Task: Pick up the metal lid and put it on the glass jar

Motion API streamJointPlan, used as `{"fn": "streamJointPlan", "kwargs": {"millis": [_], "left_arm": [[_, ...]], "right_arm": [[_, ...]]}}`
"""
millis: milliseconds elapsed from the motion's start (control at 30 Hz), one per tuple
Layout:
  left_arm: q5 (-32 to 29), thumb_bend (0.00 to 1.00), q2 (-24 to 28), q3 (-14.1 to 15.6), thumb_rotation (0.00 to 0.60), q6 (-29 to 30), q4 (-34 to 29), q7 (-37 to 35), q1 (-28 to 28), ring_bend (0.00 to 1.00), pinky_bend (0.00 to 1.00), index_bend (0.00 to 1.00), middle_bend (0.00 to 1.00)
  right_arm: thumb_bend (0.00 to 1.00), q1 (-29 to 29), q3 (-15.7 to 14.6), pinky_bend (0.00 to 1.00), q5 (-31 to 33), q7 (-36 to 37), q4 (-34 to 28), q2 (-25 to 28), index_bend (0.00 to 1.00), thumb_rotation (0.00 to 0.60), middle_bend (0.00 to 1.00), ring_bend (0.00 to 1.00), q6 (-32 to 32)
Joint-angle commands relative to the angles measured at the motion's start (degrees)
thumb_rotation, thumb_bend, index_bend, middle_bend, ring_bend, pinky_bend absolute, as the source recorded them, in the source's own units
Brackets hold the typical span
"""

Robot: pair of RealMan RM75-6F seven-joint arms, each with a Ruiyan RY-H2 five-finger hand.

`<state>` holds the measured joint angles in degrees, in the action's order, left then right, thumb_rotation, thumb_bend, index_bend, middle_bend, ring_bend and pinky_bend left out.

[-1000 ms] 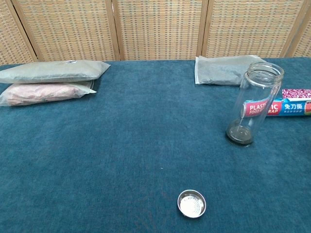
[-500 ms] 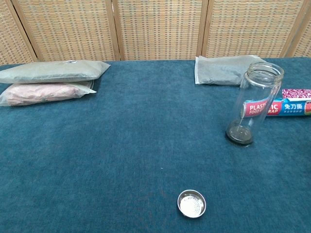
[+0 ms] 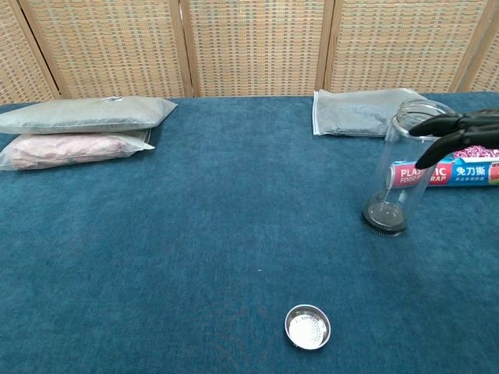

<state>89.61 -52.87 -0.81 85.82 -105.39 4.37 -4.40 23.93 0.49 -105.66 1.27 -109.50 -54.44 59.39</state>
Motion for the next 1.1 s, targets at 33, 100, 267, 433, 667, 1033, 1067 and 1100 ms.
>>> {"fn": "streamJointPlan", "kwargs": {"millis": [33,100,267,433,667,1033,1067,1100], "left_arm": [[-0.41,0.07,0.27,-0.26,0.600,-0.05,0.08,-0.69,-0.10,0.00,0.00,0.00,0.00],[-0.61,0.07,0.44,-0.35,0.600,-0.02,0.19,-1.21,-0.09,0.00,0.00,0.00,0.00],[-0.90,0.07,0.57,-0.37,0.600,-0.62,0.50,-1.82,-0.35,0.00,0.00,0.00,0.00],[-1.04,0.07,0.42,-0.37,0.600,-1.11,0.51,-1.47,-0.61,0.00,0.00,0.00,0.00],[-1.19,0.07,0.42,-0.34,0.600,-1.54,0.51,-1.41,-0.83,0.00,0.00,0.00,0.00],[-1.56,0.07,0.37,-0.47,0.600,-1.80,0.56,-1.32,-1.06,0.00,0.00,0.00,0.00],[-1.60,0.07,0.38,-0.49,0.600,-1.80,0.56,-1.35,-1.06,0.00,0.00,0.00,0.00],[-1.64,0.07,0.39,-0.50,0.600,-1.82,0.56,-1.38,-1.07,0.00,0.00,0.00,0.00]], "right_arm": [[0.00,4.85,1.29,0.00,1.45,1.63,-0.63,-2.08,0.23,0.600,0.00,0.00,-6.19],[0.00,6.70,1.63,0.00,2.62,0.80,-0.44,-3.65,0.25,0.600,0.00,0.00,-9.19],[0.03,10.14,1.87,0.00,6.91,-2.33,-0.01,-8.36,0.29,0.600,0.00,0.00,-15.89],[0.12,11.57,2.64,0.00,11.88,-8.00,2.05,-13.95,0.33,0.600,0.00,0.00,-18.53],[0.16,11.84,3.42,0.00,23.50,-20.48,4.96,-22.72,0.37,0.600,0.00,0.00,-18.62],[0.24,12.24,1.71,0.00,37.14,-33.36,4.48,-29.73,0.43,0.600,0.00,0.00,-14.02],[0.25,12.33,1.65,0.00,37.96,-34.19,4.41,-30.30,0.44,0.600,0.00,0.00,-13.39],[0.26,12.44,1.61,0.00,38.67,-34.92,4.38,-30.82,0.45,0.600,0.00,0.00,-12.81]]}}
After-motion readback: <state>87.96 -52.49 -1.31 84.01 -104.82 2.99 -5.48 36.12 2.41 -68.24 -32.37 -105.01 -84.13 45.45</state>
